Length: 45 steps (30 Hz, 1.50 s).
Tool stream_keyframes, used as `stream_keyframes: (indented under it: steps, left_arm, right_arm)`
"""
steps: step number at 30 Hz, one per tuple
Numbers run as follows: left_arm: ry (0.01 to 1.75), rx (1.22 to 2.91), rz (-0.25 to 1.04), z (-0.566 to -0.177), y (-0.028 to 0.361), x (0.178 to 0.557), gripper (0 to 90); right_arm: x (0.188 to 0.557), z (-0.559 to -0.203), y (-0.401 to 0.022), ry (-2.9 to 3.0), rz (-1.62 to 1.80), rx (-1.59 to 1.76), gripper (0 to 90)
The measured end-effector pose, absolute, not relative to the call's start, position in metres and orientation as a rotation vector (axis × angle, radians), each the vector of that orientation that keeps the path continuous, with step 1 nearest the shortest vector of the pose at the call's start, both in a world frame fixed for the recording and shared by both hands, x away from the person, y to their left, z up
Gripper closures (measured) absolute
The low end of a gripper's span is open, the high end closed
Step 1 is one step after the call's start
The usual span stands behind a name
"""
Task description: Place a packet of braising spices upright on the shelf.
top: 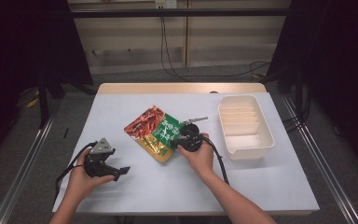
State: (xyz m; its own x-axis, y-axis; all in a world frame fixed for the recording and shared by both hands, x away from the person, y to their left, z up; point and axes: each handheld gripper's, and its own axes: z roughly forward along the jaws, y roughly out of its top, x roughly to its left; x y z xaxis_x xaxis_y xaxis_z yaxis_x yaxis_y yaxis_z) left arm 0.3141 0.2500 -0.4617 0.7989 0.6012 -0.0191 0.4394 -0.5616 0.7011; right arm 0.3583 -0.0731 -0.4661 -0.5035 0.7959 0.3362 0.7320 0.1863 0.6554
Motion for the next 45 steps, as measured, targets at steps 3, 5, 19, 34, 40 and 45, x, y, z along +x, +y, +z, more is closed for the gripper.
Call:
stream_keyframes:
  steps: [3,5,19,34,40,45]
  left_arm:
    - [0.764,2.258,0.285,-0.462,0.25,0.314,6.1]
    - [0.763,2.257,0.281,-0.461,0.25,0.314,6.1]
    - [0.761,2.242,0.281,-0.46,0.249,0.314,6.1]
    - [0.765,2.23,0.277,-0.46,0.249,0.313,6.1]
    - [0.771,2.225,0.269,-0.46,0.249,0.313,6.1]
    - [0.766,2.228,0.27,-0.459,0.249,0.313,6.1]
  right_arm:
    - [0.359,-0.461,-0.076,2.357,1.224,1.512,90.0]
    - [0.36,-0.456,-0.077,2.357,1.211,1.508,90.0]
    - [0.363,-0.43,-0.091,2.431,1.14,1.557,90.0]
    - [0.368,-0.385,-0.105,2.528,1.064,1.596,90.0]
    - [0.37,-0.366,-0.112,2.553,1.0,1.584,90.0]
    - [0.372,-0.355,-0.116,2.574,0.966,1.579,90.0]
